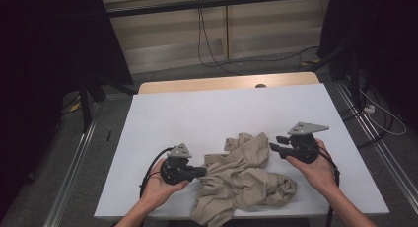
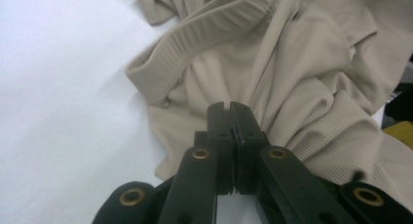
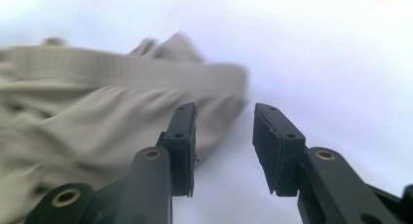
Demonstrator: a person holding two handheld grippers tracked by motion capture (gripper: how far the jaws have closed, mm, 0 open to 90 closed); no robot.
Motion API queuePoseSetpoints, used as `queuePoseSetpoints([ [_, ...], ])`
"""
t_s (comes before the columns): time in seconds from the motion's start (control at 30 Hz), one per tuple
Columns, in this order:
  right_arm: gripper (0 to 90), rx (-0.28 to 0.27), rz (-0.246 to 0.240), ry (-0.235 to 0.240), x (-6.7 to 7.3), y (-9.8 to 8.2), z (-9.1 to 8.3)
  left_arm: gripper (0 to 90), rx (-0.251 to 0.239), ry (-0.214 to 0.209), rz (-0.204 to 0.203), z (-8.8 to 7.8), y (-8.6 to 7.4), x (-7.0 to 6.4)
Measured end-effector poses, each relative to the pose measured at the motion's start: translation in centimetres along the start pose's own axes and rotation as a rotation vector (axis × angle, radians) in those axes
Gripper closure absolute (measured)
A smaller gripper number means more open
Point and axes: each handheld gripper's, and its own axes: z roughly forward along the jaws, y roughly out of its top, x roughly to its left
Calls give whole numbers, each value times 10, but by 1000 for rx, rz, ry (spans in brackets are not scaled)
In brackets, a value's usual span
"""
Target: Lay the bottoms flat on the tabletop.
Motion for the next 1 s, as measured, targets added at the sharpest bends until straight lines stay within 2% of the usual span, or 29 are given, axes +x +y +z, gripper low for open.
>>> queuePoseSetpoints([
  [0.03, 638, 3, -4, -9, -2, 3, 4, 855, -14, 9, 8, -1, 0, 1],
  [0.07, 639, 1, 1, -13, -4, 6, 9, 789, -23, 17, 12, -1, 1, 2],
  [0.13, 676, 13, 18, 8, -9, 12, 21, 663, -53, 18, -35, 0, 6, 9],
  [0.2, 715, 2, 29, 3, -13, 16, 31, 615, -86, 41, -43, 1, 13, 15],
  [0.23, 728, 15, 48, 13, -15, 17, 35, 607, -94, 53, -48, 1, 16, 18],
  [0.27, 729, 27, 48, 5, -16, 17, 39, 606, -97, 65, -52, 2, 19, 20],
  [0.33, 690, 46, 55, 11, -19, 14, 44, 577, -71, 94, -45, 10, 24, 27],
  [0.4, 631, 62, 71, 15, -20, 10, 48, 509, -40, 102, -58, 23, 25, 31],
  [0.53, 611, 91, 90, 28, -21, 4, 57, 416, 49, 118, -96, 44, 21, 33],
  [0.6, 576, 123, 93, 33, -21, 2, 62, 419, 67, 143, -94, 47, 19, 32],
  [0.63, 563, 138, 100, 34, -21, 0, 65, 429, 58, 148, -94, 47, 18, 31],
  [0.77, 559, 125, 105, 19, -19, -1, 65, 482, 22, 147, -121, 44, 12, 32],
  [0.8, 584, 130, 83, 7, -16, -1, 66, 554, 26, 141, -119, 43, 11, 32],
  [0.83, 626, 133, 66, 6, -15, 0, 66, 631, 28, 99, -136, 43, 10, 33],
  [0.87, 712, 132, 70, 24, -15, 0, 66, 750, 27, 61, -157, 43, 9, 33],
  [0.9, 734, 127, 77, 31, -14, 0, 67, 762, 26, 67, -157, 43, 8, 32],
  [0.93, 801, 126, 69, 26, -14, 0, 67, 804, 32, 57, -156, 42, 9, 32],
  [1.0, 852, 125, 72, 40, -15, 1, 64, 843, 7, 42, -171, 39, 10, 32],
])
